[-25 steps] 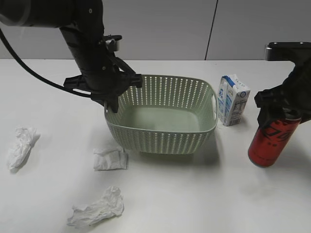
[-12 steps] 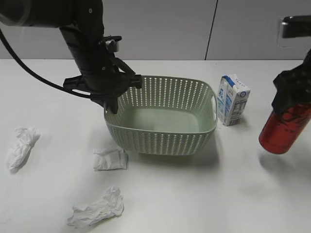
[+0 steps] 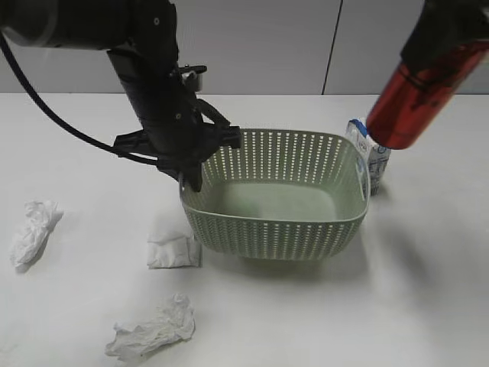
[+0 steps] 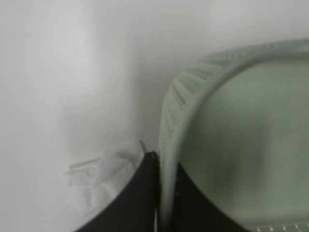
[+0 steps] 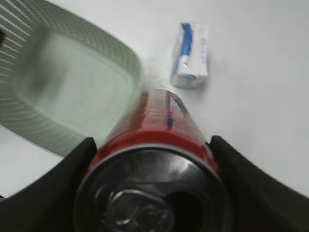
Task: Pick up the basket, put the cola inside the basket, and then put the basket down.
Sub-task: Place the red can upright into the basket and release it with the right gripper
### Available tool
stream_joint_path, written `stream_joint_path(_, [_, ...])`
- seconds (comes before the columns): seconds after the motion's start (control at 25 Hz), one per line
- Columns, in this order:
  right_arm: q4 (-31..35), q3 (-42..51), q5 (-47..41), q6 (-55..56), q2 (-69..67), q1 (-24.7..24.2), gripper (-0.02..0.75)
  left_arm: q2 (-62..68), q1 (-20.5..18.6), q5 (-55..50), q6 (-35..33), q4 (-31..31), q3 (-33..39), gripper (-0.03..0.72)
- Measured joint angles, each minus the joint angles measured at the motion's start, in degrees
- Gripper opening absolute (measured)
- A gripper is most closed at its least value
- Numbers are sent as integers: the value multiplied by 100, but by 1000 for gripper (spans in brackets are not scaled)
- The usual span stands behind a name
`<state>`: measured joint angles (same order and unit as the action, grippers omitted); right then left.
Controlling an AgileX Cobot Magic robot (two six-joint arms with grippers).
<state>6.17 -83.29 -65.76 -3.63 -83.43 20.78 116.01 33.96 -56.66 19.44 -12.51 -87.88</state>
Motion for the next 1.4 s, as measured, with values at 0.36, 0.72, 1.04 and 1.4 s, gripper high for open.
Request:
stream_joint_path(0.36, [110,-192,228,-7,-605,1056,502,-255,400,184,0,137,306,-1])
stream_joint_path(0.72, [117,-192,427,-11,-1903,1063,502,-255,449,255,0,324,306,-1])
stream_joint_path(1.04, [187,-192,451,-11,-2084,1063,523,-255,449,287,0,337,306,-1])
stream_joint_path(1.4, [209,-392,276,16,-2084,1063,659,-255,444,275,0,386,321,-1])
